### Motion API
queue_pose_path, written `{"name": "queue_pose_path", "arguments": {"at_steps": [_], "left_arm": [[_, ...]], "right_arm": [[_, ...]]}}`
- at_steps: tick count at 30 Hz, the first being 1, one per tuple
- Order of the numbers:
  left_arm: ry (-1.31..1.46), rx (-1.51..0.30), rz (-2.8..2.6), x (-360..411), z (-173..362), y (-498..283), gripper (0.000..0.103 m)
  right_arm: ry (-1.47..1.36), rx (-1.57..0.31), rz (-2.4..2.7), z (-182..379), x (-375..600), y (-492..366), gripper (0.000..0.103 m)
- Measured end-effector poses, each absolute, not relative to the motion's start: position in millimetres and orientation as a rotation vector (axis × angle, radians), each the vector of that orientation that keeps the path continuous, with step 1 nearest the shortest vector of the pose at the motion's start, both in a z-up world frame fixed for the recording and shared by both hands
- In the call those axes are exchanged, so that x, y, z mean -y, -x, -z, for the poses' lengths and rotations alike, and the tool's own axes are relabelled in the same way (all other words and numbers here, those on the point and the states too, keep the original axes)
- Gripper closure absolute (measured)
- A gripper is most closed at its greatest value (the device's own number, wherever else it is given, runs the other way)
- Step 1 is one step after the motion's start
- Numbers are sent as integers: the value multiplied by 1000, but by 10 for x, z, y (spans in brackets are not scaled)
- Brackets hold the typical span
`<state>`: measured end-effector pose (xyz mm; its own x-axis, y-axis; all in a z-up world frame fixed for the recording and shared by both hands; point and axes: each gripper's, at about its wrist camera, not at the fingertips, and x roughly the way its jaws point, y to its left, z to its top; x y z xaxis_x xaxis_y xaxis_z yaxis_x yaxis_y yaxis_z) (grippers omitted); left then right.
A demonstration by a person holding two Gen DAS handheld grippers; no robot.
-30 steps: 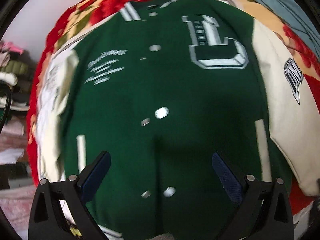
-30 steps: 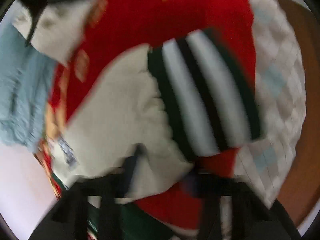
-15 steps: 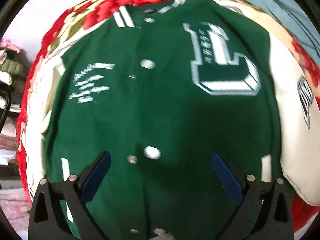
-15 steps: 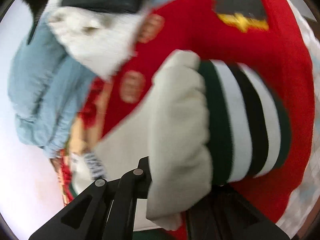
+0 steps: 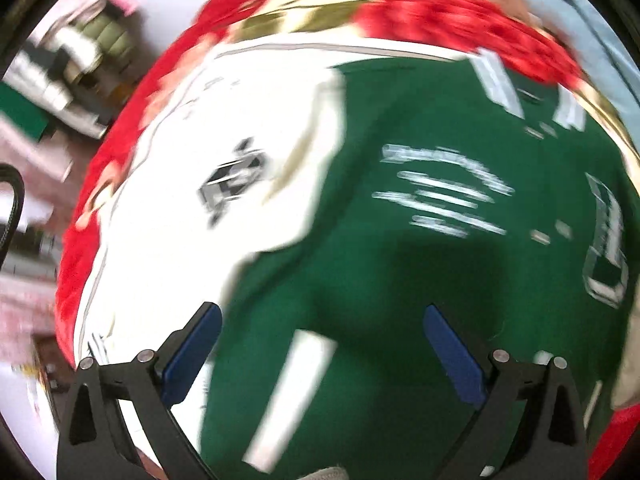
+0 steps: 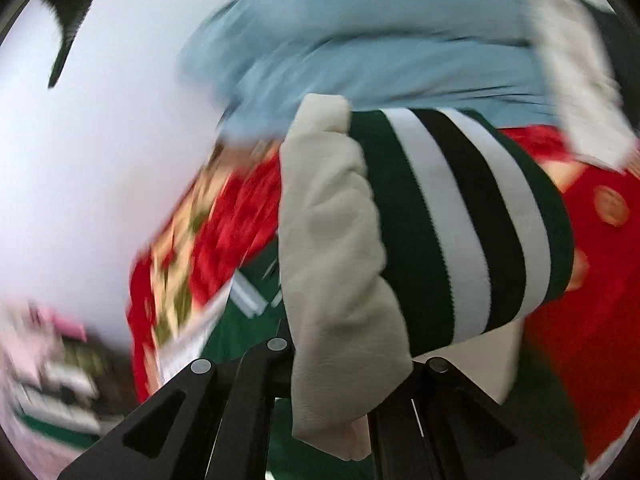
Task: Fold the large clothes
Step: 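Move both tools down toward the jacket's cream sleeve cuffs, then grasp the striped cuff of one sleeve with the left gripper while the right gripper grasps the other cuff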
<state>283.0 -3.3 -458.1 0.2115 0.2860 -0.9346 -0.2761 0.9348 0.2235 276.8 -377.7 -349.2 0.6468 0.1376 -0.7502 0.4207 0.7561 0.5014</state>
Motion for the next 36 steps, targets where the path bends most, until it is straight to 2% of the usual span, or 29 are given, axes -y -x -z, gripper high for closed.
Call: {"name": "queue_pose_path", "arguments": {"at_steps": [4,8,10,12,15,17,21,25,26,27,30,31,32,33,36], "left_arm": [[65,-1316,-516,-723,4658,-2647,0],[103,-1337,-620,-1337,4767,-2381,0],[128,-1359,-662,-1611,4807,-2203,0],[176,-1380,-690,-1873,4812,-1971,0],[271,-1414,-710,-2185,4828,-1608,0],[367,-1446,-716,-2362,4879,-1364,0],[664,-1483,-697,-2626,5150,-1054,0],[1002,-1406,-699,-2930,5549,-974,0],[1047,-1377,-704,-2993,5612,-993,3],[1097,-1339,-710,-3074,5683,-1036,13],[1118,-1244,-801,-3357,5764,-1179,31],[1097,-1203,-842,-3471,5750,-1225,42],[1067,-1171,-869,-3562,5729,-1268,68],[1026,-1144,-889,-3691,5707,-1336,79],[948,-1066,-895,-4060,5602,-1589,85]], "right_arm": [[-497,-1042,41,3934,2471,-3456,99],[-198,-1253,-64,4736,1076,-3809,99],[-64,-1367,-137,5217,586,-3744,90],[-8,-1435,-216,5425,270,-3661,59],[-76,-1405,-346,5263,124,-3442,43],[-191,-1370,-437,5017,183,-3249,39],[-335,-1371,-388,4807,516,-3037,39],[-383,-1442,-314,4927,693,-3149,39],[-369,-1457,-296,4984,688,-3191,39],[-358,-1460,-287,5024,650,-3189,39],[-302,-1451,-298,5064,539,-3268,39],[-276,-1445,-307,5023,491,-3284,39],[-251,-1441,-313,5004,416,-3297,37],[-239,-1438,-320,4958,489,-3288,34],[-198,-1434,-339,4993,271,-3291,31]]}}
